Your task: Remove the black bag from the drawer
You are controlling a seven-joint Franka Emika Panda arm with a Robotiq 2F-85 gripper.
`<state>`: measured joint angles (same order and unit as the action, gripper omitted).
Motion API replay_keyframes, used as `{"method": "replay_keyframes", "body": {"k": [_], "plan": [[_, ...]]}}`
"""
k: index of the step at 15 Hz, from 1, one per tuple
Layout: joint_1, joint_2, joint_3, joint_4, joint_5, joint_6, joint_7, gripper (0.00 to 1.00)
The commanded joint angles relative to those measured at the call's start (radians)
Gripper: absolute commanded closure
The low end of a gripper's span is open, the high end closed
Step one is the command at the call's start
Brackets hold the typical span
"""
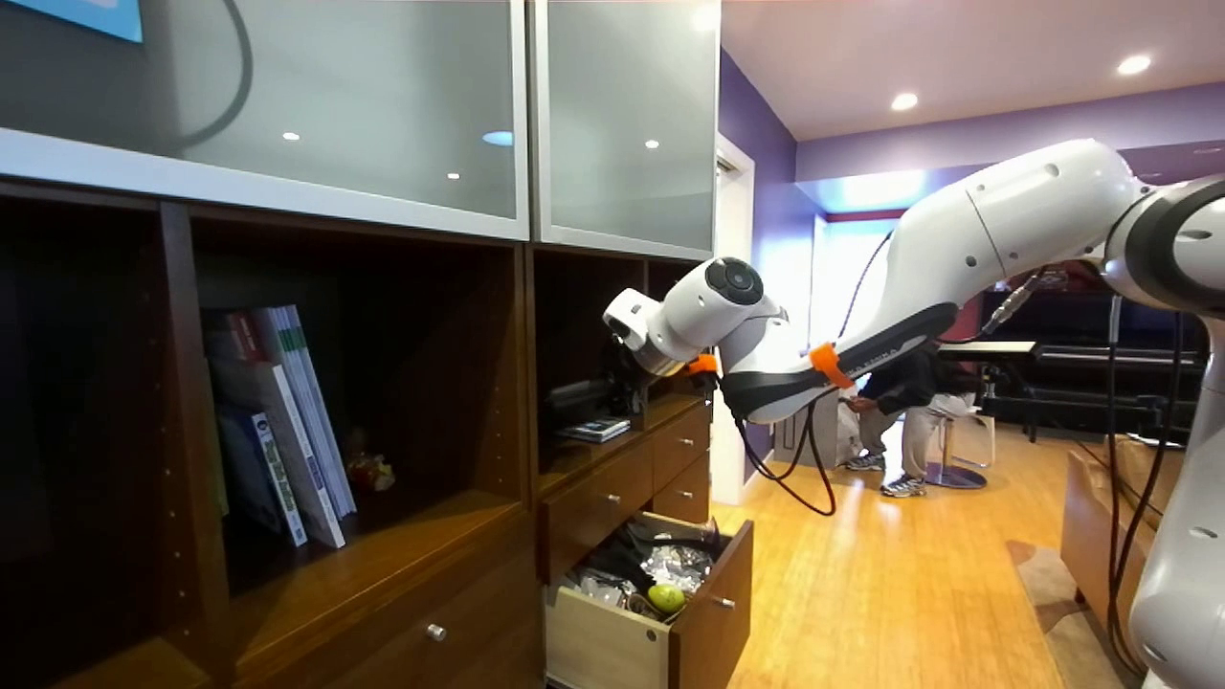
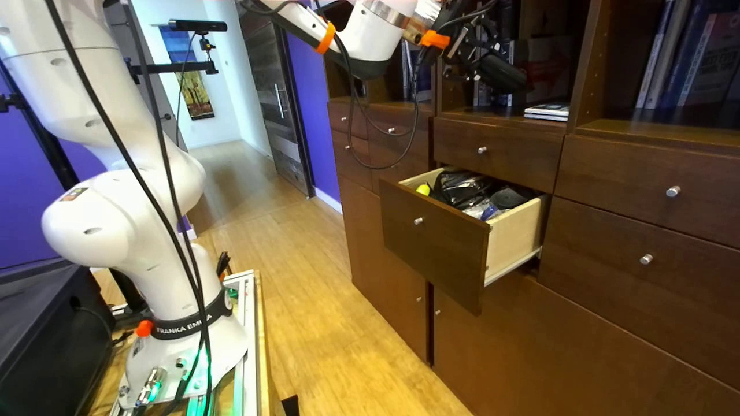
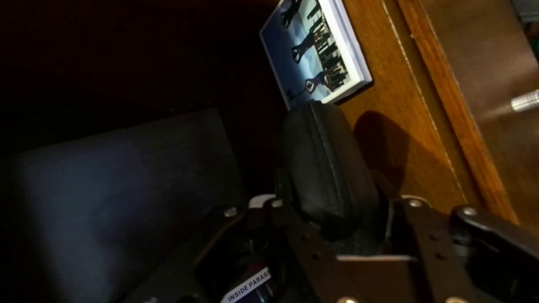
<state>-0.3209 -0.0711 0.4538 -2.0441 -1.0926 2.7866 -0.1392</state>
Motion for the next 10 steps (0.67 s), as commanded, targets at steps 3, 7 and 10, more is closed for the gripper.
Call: {"method": "replay_keyframes", "body": {"k": [3,7,10], "plan": [[-0.014,0.062,-0.01,0.06,-0.057,0.055,0.013,0.78],[-0.016,0.088,-0.029,0.055,-0.023,0.095,-0.019,0.78],[-0.015,0.103,-0.041,0.056,-0.019,0.119,-0.028,0.77]]}}
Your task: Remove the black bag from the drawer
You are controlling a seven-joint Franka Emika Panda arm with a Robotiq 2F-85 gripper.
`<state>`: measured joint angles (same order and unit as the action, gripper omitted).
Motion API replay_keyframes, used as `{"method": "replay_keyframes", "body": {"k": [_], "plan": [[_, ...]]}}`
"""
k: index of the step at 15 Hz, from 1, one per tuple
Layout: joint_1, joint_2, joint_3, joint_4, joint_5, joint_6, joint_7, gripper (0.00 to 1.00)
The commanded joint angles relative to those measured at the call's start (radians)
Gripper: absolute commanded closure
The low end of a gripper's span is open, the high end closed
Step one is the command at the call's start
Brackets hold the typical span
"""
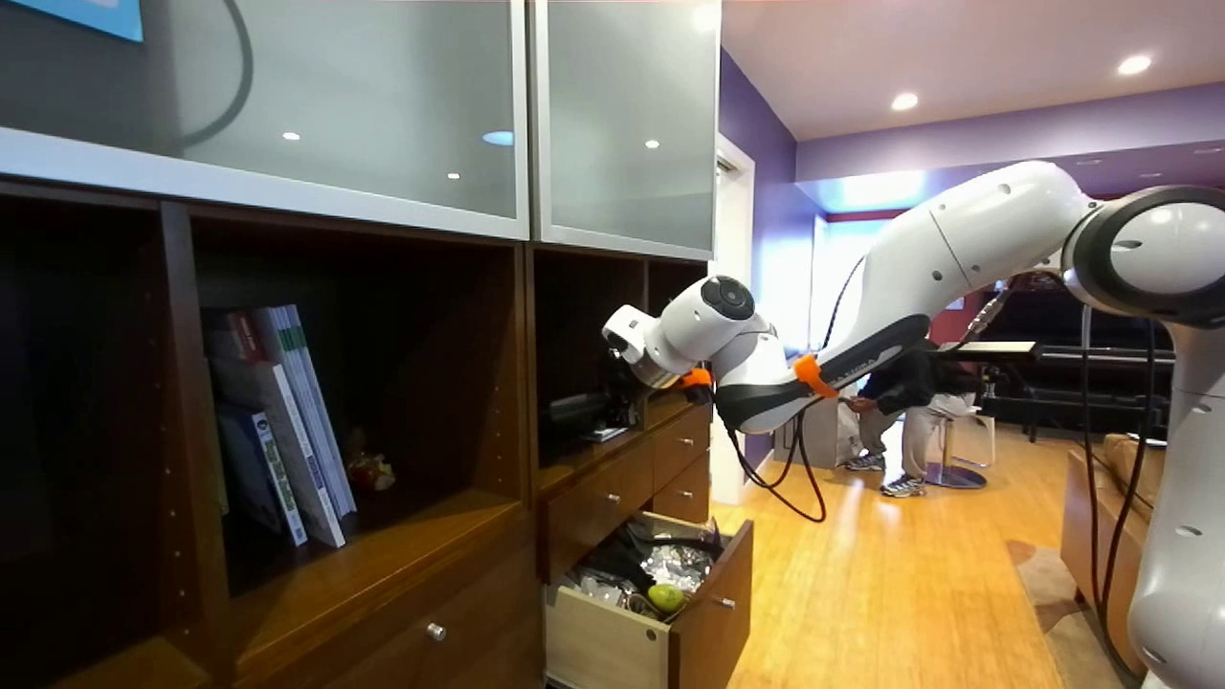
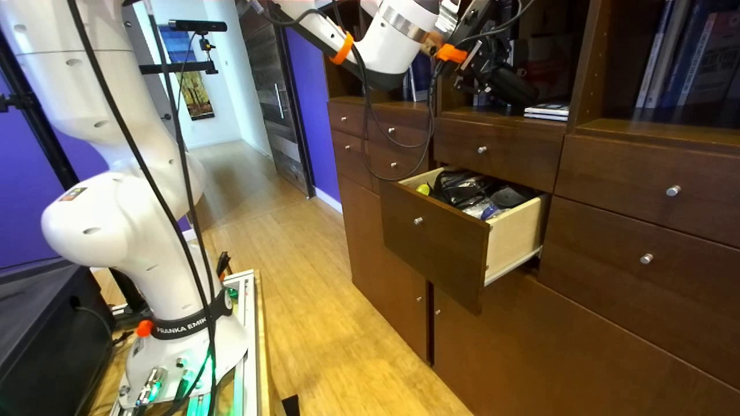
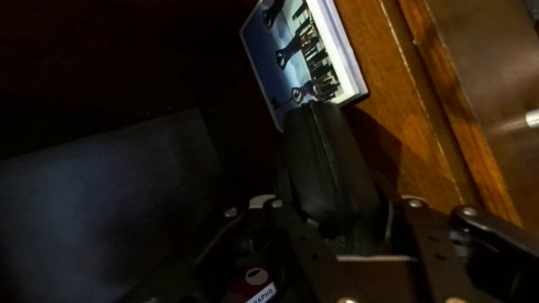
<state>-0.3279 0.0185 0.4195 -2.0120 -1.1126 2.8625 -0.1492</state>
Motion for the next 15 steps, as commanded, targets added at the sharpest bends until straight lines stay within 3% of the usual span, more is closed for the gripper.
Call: {"method": "replay_keyframes", "body": {"k": [1,3,6,7,9,10,15], "plan": [[-0.007,0.018,-0.009,0.023,0.009,0.053,-0.023,0.28],[-0.007,0.023,-0.013,0.024,0.015,0.069,-0.029,0.26],[-0.005,0.025,-0.014,0.025,0.03,0.089,-0.045,0.05],[0.133,0.022,-0.153,0.022,0.055,0.099,-0.066,0.01],[0.18,0.023,-0.197,0.013,0.097,0.118,-0.11,0.0],[0.113,0.023,-0.126,0.006,0.135,0.121,-0.147,0.0],[0.126,0.047,-0.103,-0.02,0.44,0.118,-0.413,0.0]]}}
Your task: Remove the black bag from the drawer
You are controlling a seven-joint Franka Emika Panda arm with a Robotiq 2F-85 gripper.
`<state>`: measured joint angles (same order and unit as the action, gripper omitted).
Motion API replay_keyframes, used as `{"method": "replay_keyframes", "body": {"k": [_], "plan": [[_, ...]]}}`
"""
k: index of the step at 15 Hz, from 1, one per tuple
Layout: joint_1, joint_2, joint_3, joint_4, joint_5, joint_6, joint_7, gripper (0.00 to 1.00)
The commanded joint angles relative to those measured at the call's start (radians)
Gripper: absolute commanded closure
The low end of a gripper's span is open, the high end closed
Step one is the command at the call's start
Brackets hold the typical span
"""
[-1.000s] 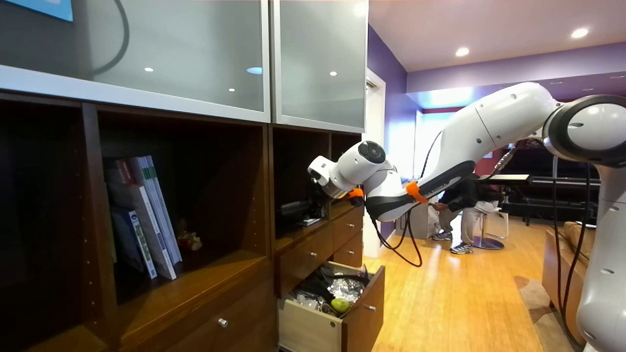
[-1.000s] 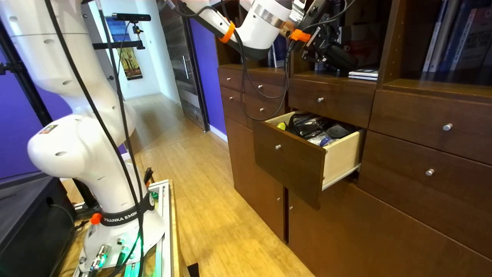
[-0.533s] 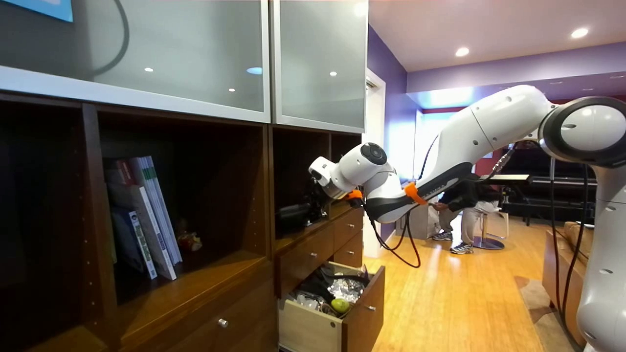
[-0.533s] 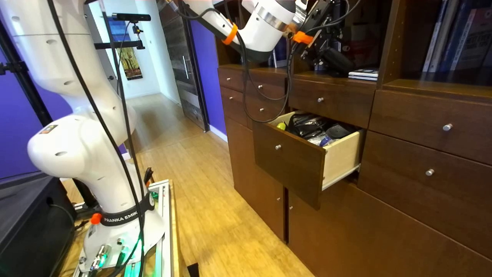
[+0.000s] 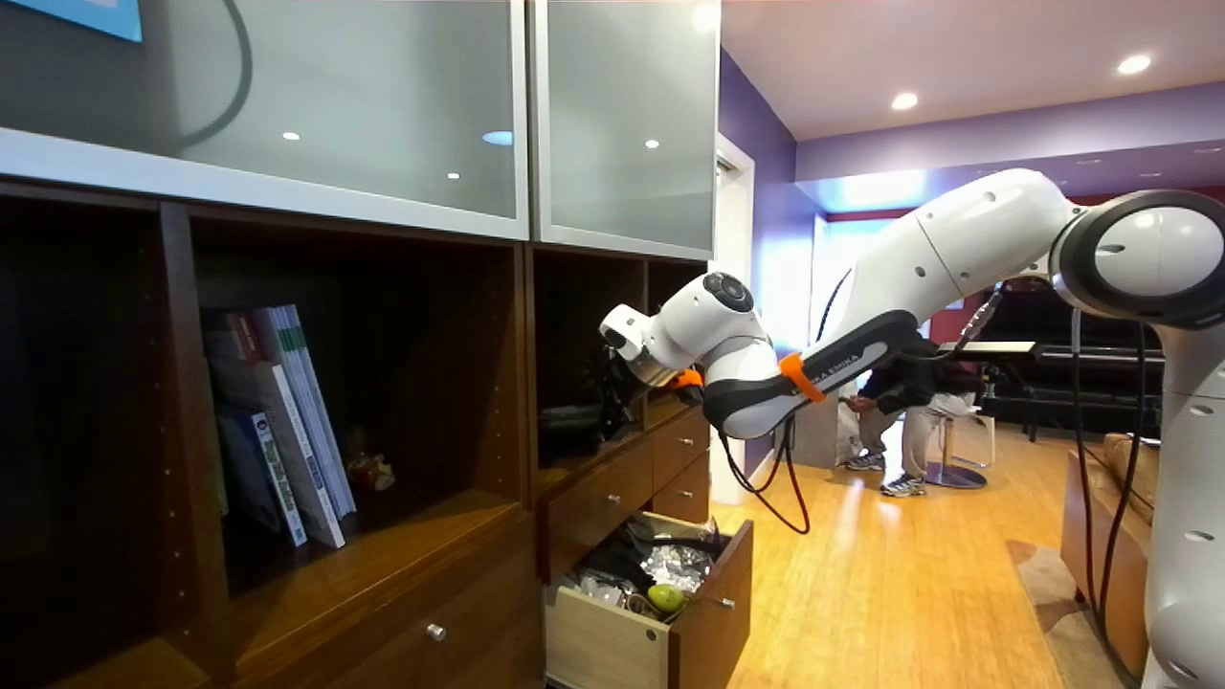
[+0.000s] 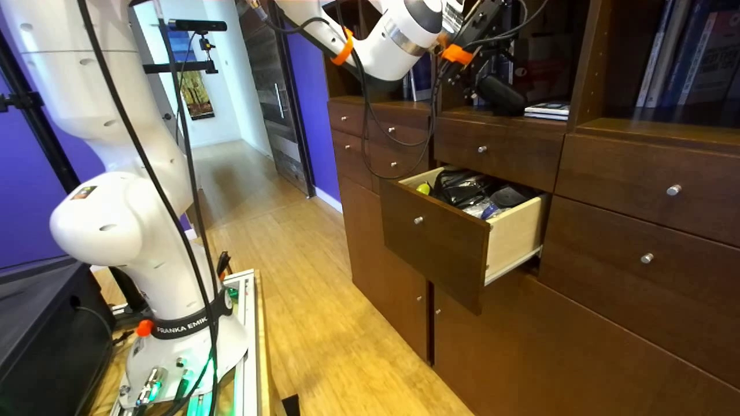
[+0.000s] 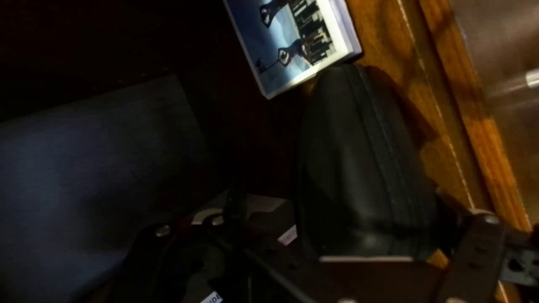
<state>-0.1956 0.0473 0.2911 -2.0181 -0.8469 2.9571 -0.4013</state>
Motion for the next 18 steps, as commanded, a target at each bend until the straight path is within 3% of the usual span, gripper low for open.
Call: {"method": "replay_keyframes", "body": {"k": [1,4,9,14,18], "plan": [[-0.008,0.026,0.039,-0.015,0.252,0.016,-0.228,0.0],[-0.02,0.049,0.092,-0.009,0.48,-0.018,-0.417,0.0],[-0.04,0.041,0.13,0.013,0.668,-0.048,-0.582,0.0],[-0.056,0.004,0.128,0.064,0.822,-0.213,-0.629,0.0],[-0.063,-0.011,0.128,0.124,1.039,-0.392,-0.732,0.0]]}}
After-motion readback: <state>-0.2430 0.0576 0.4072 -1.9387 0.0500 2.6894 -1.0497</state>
